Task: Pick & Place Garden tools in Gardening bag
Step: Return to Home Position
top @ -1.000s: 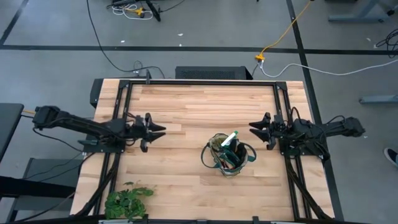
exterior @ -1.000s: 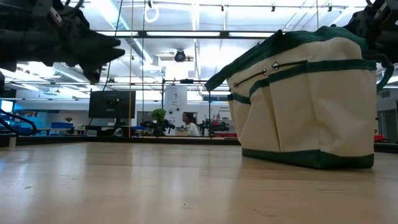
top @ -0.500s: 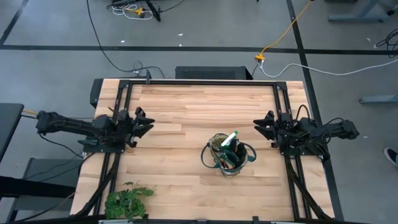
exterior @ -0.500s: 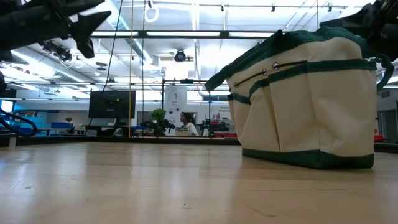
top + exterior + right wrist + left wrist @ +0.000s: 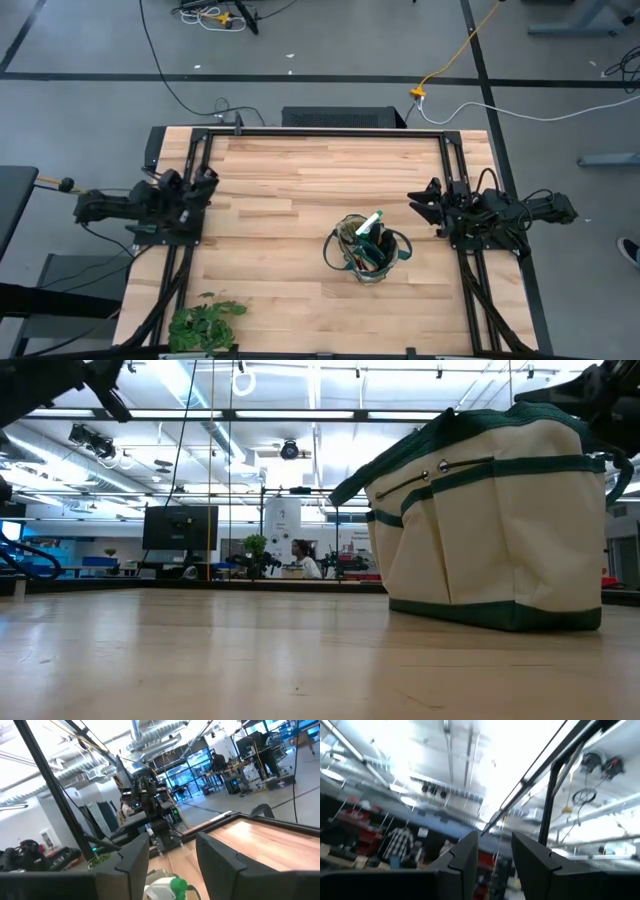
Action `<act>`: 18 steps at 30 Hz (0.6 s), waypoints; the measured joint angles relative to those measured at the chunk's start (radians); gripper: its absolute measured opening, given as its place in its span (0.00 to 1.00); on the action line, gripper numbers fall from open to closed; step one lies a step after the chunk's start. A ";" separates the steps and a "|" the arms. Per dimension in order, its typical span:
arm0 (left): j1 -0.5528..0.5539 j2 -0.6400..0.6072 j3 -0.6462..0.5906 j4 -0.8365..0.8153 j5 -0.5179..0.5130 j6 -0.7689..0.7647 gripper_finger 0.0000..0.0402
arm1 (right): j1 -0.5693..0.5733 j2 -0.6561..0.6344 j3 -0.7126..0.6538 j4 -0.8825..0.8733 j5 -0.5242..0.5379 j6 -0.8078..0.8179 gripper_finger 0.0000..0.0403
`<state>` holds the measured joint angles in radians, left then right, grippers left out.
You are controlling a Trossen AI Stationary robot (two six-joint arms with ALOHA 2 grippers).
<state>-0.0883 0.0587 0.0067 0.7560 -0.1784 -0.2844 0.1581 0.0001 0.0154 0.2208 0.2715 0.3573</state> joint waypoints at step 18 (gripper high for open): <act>0.001 -0.055 0.000 0.007 0.000 0.000 0.31 | 0.000 0.000 0.000 0.001 0.000 0.000 0.41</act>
<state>-0.0872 0.0036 0.0067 0.7635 -0.1787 -0.2844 0.1577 -0.0002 0.0154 0.2222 0.2714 0.3573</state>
